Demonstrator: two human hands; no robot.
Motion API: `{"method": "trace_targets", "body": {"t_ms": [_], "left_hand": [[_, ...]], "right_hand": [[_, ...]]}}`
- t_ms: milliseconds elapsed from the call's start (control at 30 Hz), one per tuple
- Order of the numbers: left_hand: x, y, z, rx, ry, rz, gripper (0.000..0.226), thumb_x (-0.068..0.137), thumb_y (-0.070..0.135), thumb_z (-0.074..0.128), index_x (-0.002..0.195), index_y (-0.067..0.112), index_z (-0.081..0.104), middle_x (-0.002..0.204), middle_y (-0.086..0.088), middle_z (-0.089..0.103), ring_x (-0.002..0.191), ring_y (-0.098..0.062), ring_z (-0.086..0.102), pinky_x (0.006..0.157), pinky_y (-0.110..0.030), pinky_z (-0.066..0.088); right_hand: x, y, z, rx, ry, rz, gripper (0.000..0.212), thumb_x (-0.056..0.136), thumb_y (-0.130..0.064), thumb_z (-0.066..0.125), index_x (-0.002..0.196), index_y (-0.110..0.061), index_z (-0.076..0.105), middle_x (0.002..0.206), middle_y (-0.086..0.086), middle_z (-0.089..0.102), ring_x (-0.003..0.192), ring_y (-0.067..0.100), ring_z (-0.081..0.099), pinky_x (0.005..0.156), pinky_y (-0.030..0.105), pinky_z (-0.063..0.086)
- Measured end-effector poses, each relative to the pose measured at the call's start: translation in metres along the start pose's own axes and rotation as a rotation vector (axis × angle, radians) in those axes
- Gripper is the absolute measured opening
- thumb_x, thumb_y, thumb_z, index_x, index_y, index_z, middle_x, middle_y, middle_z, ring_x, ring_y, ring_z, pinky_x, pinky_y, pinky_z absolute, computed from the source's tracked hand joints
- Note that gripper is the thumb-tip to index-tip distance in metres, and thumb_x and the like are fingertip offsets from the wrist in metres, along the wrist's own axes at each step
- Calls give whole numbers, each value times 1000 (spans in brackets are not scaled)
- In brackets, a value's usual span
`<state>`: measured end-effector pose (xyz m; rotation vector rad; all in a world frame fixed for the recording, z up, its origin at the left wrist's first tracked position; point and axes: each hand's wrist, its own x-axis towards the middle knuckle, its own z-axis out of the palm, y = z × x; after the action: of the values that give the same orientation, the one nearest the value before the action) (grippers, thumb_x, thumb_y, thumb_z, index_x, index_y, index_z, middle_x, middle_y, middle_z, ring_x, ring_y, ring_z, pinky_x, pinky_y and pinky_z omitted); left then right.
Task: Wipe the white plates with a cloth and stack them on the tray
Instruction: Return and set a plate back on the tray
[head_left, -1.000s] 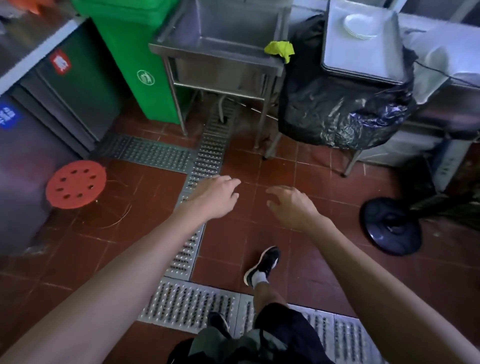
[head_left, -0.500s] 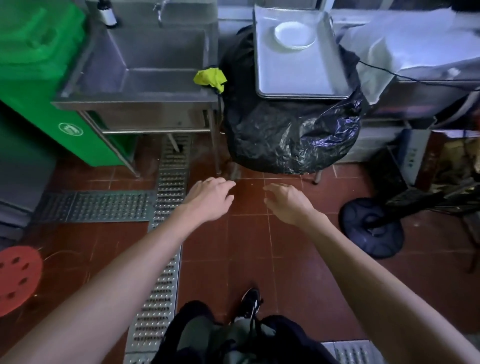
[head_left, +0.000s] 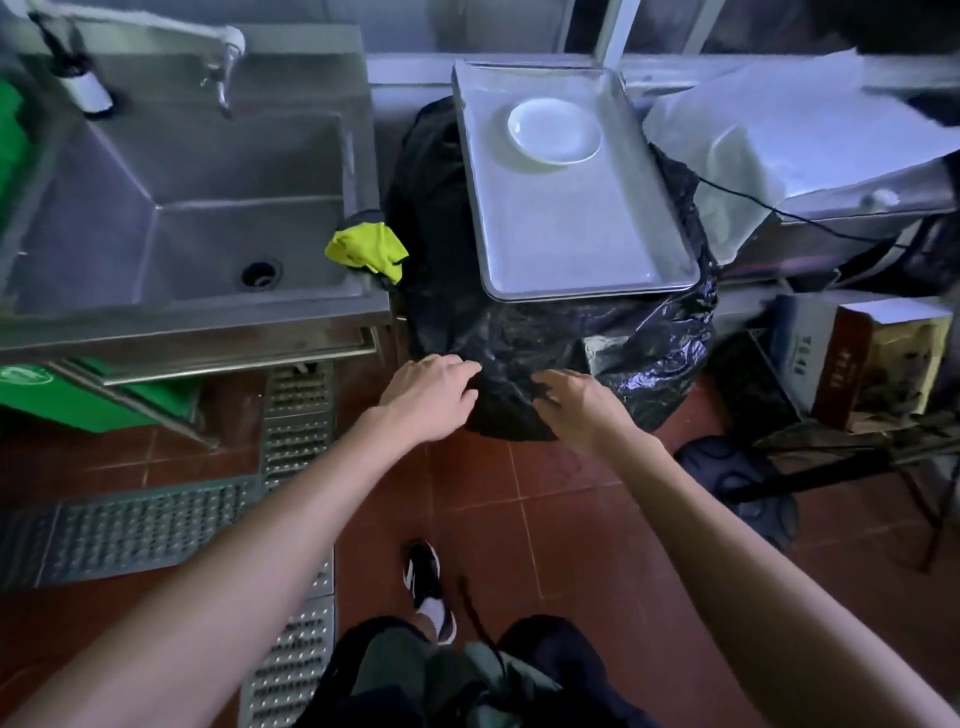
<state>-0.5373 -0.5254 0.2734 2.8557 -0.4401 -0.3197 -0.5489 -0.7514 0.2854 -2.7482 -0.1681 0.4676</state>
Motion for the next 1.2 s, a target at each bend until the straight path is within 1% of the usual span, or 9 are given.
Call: {"method": "trace_targets", "body": {"t_ms": [100, 267, 433, 633, 733, 833, 967, 1067, 1200], "left_hand": [[47, -17, -17, 23, -6, 41, 43, 99, 40, 51, 140, 27, 55, 134, 0, 62, 122, -28, 58, 95, -42, 48], [118, -30, -40, 77, -34, 80, 41, 99, 42, 48, 137, 28, 55, 133, 0, 62, 122, -28, 57, 94, -43, 48], [198, -26, -56, 101, -65, 93, 33, 98, 34, 47, 127, 23, 60, 131, -5, 64, 118, -32, 59, 92, -43, 50], [294, -9, -67, 104, -100, 62, 38, 100, 34, 43, 133, 20, 56, 131, -5, 61, 117, -31, 58, 93, -43, 49], [337, -2, -70, -19, -89, -16, 42, 101, 36, 45, 140, 21, 54, 140, -3, 57, 125, -28, 55, 95, -41, 48], [372, 4, -72, -176, -39, -107, 53, 103, 37, 48, 153, 23, 41, 155, 0, 46, 139, -25, 46, 109, -40, 42], [410, 6, -75, -380, 41, -251, 57, 102, 36, 52, 155, 22, 38, 158, 0, 42, 145, -24, 39, 117, -44, 35], [436, 3, -78, -502, 149, -345, 56, 101, 32, 56, 153, 19, 41, 158, 0, 42, 145, -20, 38, 118, -38, 32], [473, -6, -78, -637, 254, -438, 54, 99, 28, 60, 151, 17, 46, 155, -2, 45, 143, -18, 40, 114, -31, 32]], "right_hand": [[42, -6, -17, 11, 21, 25, 42, 96, -32, 55, 138, -25, 55, 139, 3, 60, 120, 31, 58, 94, 42, 50], [104, -2, -45, 5, 38, 42, 45, 97, -34, 53, 141, -25, 52, 145, 2, 55, 128, 30, 53, 102, 45, 46], [171, 27, -74, -100, 27, 41, 47, 100, -31, 47, 146, -25, 46, 150, 0, 48, 131, 30, 48, 105, 43, 41], [250, 77, -111, -147, 11, 1, 46, 102, -30, 45, 147, -24, 43, 147, 0, 49, 132, 28, 44, 102, 42, 37], [288, 106, -133, -91, 16, -13, 47, 102, -31, 46, 148, -24, 42, 151, -1, 47, 133, 29, 44, 104, 44, 37], [324, 129, -154, -18, 54, -9, 47, 102, -30, 49, 148, -23, 44, 152, 0, 45, 132, 31, 46, 105, 45, 41], [364, 148, -175, 92, 123, -18, 49, 98, -25, 55, 146, -17, 48, 145, 5, 51, 125, 34, 51, 102, 46, 45], [392, 156, -183, 141, 157, -25, 50, 97, -23, 57, 145, -14, 48, 145, 9, 50, 126, 36, 52, 101, 47, 47], [430, 162, -186, 210, 168, 12, 55, 98, -22, 57, 150, -14, 42, 157, 15, 37, 139, 38, 40, 112, 49, 40]]}}
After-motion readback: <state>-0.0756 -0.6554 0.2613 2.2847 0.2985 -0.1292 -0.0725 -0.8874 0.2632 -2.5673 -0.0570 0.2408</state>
